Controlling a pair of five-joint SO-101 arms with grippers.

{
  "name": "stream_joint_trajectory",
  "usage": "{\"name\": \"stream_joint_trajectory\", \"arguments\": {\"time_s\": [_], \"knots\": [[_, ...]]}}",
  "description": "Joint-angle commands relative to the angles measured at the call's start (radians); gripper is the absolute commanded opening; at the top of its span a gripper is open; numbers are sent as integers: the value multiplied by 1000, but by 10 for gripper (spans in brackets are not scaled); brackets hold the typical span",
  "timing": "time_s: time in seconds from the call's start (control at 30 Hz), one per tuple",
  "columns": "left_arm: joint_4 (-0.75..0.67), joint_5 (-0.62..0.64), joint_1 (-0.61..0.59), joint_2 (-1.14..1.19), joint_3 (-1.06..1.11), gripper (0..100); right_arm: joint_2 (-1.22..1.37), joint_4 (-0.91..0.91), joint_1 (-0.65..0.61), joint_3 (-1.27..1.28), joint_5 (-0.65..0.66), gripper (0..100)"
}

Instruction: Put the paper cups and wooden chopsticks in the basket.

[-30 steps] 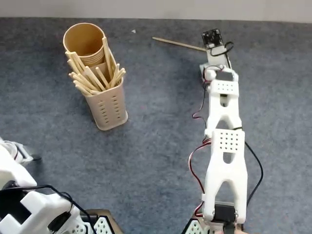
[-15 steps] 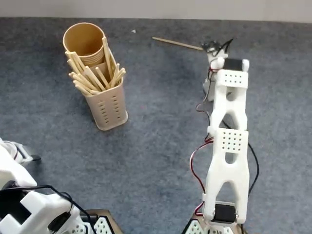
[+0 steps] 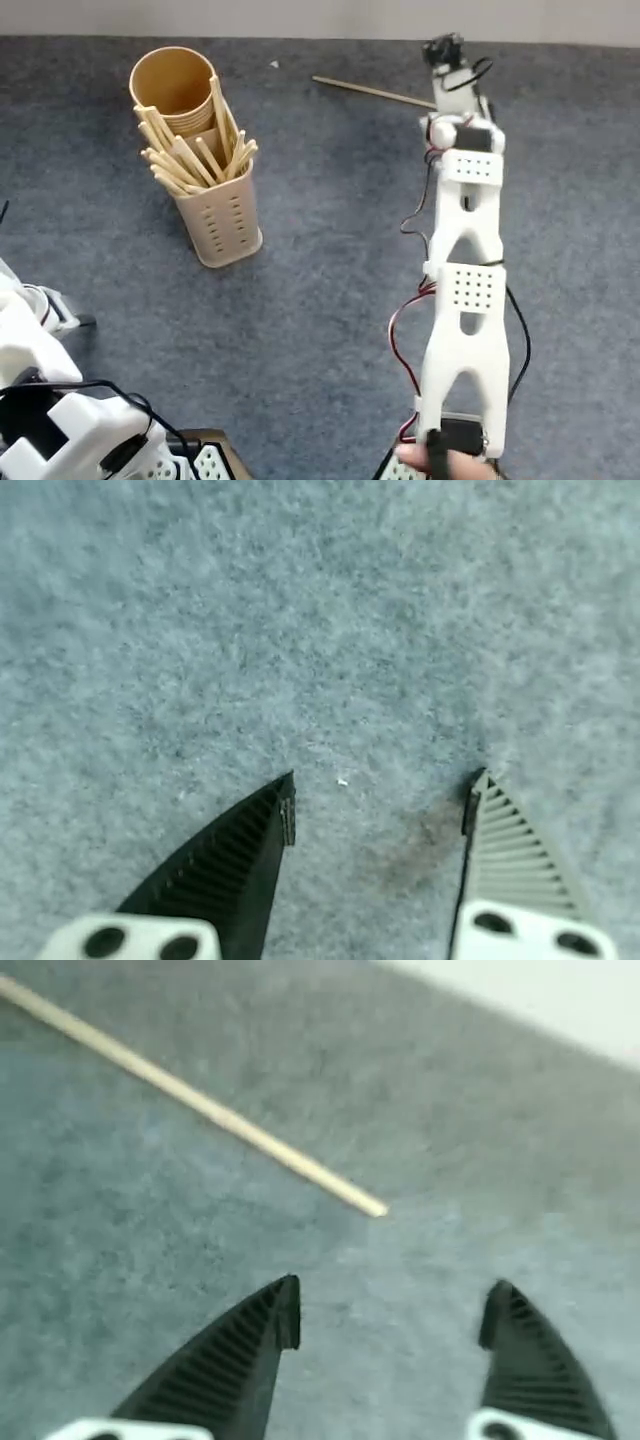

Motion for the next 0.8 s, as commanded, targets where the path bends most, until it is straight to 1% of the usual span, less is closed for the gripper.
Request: {"name": "stream_joint_trajectory", "arguments": {"time_s": [0.0, 0.07, 0.13, 0.23, 0.27, 0.33, 0.47, 0.5, 0.53, 0.6, 0.67, 0.77], "knots": [[11, -15, 16, -19, 33, 274, -61, -97, -36, 170, 34, 317], [11, -78, 16, -19, 51, 274, -65, -136, -38, 234, 49, 317], [8, -120, 4, -19, 68, 274, -61, -151, -30, 237, 49, 317], [5, -124, -41, -19, 68, 274, -61, -145, -13, 240, 51, 315], [5, -126, -53, -19, 67, 274, -62, -114, -10, 239, 52, 314], [6, -126, -67, -19, 65, 274, -67, 5, -8, 239, 52, 314], [5, -127, -79, -19, 65, 274, -82, 323, -10, 176, 52, 314], [5, -127, -81, -19, 65, 274, -87, 380, -10, 145, 46, 314], [5, -127, -81, -19, 65, 274, -87, 398, -10, 107, 44, 314], [8, -127, -74, -19, 67, 274, -85, 364, -8, 30, 44, 314], [9, -127, -73, -19, 68, 274, -85, 259, -5, -22, 44, 314], [5, -127, -79, -19, 68, 274, -70, 68, -5, -4, 44, 314]]}}
